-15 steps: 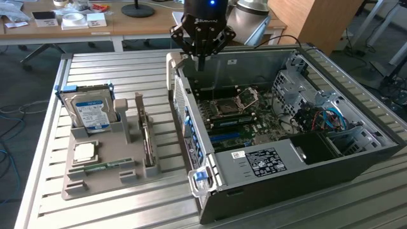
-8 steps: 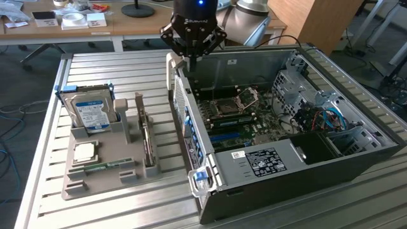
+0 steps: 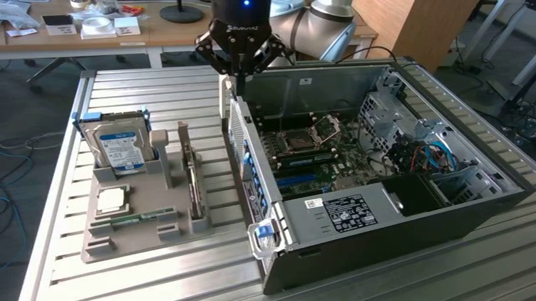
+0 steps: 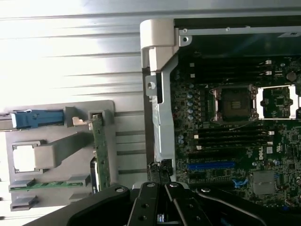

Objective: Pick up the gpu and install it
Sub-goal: 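Reach for the gpu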

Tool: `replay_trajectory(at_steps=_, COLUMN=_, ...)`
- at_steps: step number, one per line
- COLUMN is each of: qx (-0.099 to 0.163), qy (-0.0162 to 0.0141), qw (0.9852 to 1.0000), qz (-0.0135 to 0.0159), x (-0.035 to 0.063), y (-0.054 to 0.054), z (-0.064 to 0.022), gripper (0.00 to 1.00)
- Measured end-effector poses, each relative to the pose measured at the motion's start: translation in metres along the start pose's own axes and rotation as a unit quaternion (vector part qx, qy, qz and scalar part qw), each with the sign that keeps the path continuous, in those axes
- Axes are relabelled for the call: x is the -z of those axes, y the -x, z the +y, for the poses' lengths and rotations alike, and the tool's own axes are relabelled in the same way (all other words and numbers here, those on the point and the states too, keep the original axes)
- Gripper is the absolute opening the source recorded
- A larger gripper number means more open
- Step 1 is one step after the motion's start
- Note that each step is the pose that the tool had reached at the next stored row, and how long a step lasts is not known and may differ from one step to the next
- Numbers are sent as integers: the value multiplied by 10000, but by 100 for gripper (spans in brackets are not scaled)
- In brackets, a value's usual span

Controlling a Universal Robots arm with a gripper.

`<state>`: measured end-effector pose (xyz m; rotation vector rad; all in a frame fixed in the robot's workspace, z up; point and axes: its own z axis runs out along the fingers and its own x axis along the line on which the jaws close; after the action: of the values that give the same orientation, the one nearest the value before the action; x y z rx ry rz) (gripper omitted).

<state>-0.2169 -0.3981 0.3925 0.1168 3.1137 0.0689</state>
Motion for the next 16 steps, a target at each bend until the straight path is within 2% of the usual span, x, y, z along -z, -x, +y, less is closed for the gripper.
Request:
replay_trajectory(at_steps=10, qx=0, qy=0, qw=10000, qz=0, x=2, y=-214, z=-15, gripper=11)
replay_trajectory(at_steps=16, qx=2, qy=0, qw=10000, qz=0, x=1, y=-268, z=-19, gripper=11)
